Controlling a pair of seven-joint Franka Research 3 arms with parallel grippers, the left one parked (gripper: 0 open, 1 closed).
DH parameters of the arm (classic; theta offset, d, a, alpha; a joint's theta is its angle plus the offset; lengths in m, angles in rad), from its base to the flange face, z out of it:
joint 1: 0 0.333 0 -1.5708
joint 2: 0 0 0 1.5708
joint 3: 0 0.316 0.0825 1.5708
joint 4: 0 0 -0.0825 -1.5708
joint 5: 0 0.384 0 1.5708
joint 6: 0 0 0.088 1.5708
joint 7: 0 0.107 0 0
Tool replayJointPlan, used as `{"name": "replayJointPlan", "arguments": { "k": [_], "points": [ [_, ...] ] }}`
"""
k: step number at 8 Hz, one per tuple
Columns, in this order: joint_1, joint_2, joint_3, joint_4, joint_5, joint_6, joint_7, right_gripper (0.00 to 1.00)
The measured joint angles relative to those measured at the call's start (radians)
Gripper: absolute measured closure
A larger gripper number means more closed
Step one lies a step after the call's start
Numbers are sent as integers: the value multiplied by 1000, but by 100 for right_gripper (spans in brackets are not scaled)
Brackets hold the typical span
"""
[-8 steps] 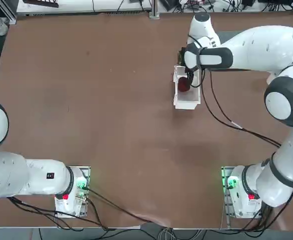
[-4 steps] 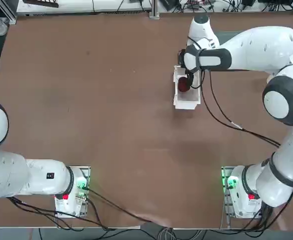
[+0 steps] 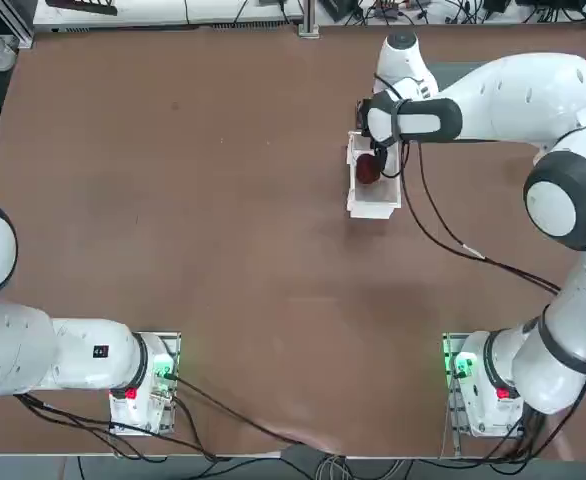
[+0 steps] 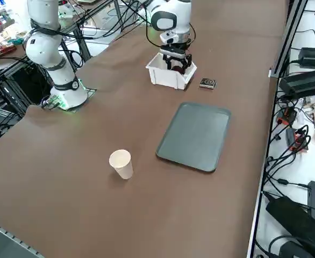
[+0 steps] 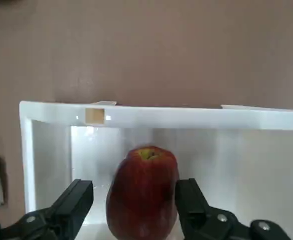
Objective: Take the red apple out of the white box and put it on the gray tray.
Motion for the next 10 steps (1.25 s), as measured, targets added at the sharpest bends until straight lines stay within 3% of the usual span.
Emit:
{"name": "replayJointPlan", "arguments": {
  "k": [10],
  "points": [
    [0, 18, 0, 0, -2, 18, 0, 3]
  ]
}}
